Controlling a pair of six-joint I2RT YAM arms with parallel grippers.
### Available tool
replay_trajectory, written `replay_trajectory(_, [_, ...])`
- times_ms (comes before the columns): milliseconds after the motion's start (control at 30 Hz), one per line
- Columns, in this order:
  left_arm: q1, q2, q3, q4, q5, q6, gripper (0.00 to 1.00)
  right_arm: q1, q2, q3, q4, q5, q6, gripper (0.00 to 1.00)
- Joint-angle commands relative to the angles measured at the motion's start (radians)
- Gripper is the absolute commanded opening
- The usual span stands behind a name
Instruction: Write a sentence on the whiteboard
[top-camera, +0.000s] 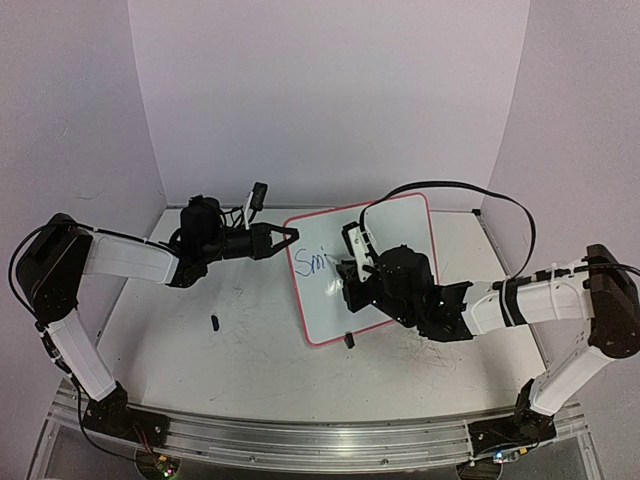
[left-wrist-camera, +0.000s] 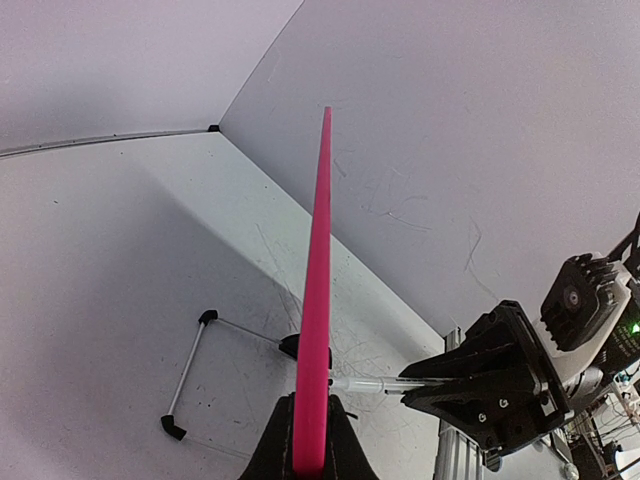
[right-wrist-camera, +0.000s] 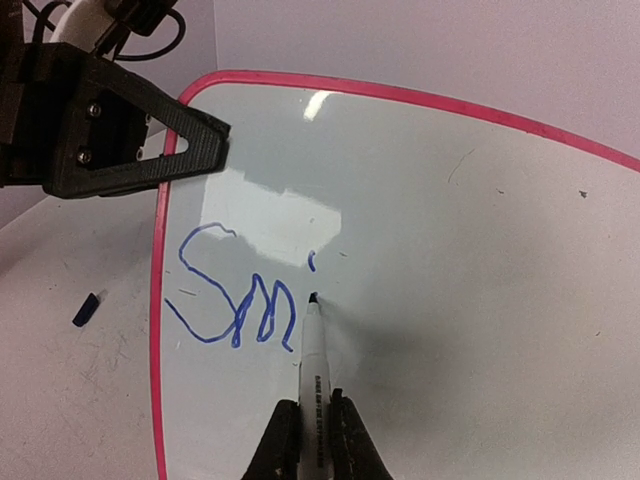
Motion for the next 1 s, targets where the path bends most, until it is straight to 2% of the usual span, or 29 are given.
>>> replay_trajectory(0, [-0.026,-0.004,0.008,-0.052,0.025,0.039,0.0,-0.002,0.013,0.022,-0.023,0.026,0.029,0.0])
replay_trajectory(967, [-0.027,-0.004,0.008,-0.051,0.026,0.037,0.0,0.019,-0.022,-0.041,-0.061,0.02,0.071,0.0])
